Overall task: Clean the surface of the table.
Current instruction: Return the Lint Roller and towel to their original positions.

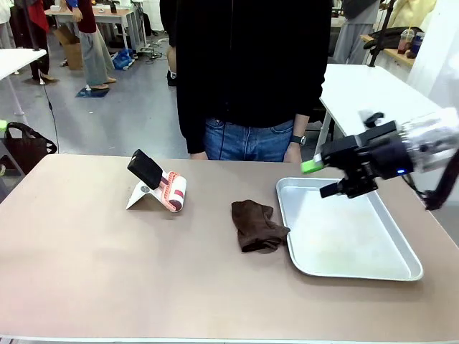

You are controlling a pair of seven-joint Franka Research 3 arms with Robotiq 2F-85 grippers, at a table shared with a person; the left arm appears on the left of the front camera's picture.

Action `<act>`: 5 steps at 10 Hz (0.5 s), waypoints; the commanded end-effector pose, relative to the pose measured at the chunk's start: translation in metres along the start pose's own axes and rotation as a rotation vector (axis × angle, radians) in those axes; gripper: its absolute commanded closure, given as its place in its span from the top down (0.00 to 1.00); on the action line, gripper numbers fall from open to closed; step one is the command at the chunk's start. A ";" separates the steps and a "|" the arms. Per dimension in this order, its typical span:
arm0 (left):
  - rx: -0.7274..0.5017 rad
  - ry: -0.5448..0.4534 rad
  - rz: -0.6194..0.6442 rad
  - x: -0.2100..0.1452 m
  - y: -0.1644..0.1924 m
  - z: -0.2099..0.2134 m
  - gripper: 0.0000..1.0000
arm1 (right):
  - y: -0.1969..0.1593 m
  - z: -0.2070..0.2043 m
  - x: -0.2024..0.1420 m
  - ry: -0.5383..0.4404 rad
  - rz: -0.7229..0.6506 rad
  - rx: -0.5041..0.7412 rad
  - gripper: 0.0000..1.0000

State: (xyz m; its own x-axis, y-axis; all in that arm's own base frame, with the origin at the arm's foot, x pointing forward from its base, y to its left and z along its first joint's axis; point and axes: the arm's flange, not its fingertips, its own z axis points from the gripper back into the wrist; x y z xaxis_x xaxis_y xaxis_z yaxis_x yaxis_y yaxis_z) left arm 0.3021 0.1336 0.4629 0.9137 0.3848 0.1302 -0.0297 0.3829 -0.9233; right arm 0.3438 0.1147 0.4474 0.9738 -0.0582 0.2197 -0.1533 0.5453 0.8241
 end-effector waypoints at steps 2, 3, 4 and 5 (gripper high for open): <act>-0.117 0.027 -0.016 -0.053 0.044 -0.008 1.00 | -0.063 0.065 -0.063 -0.058 -0.066 0.225 1.00; -0.174 0.110 -0.056 -0.048 0.049 -0.006 1.00 | -0.086 0.089 -0.069 -0.135 -0.112 0.281 1.00; -0.197 0.116 -0.048 -0.043 0.054 -0.002 1.00 | -0.114 0.107 -0.073 -0.181 -0.157 0.349 1.00; -0.228 0.141 -0.059 -0.038 0.055 -0.004 1.00 | -0.136 0.112 -0.077 -0.189 -0.201 0.360 1.00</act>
State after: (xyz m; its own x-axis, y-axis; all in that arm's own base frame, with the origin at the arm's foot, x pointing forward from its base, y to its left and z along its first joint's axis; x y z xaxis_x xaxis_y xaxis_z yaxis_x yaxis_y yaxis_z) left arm 0.2780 0.1514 0.4200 0.9558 0.2639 0.1300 0.0662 0.2376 -0.9691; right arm 0.3379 -0.0574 0.4340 0.9518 -0.2868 0.1090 -0.0431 0.2267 0.9730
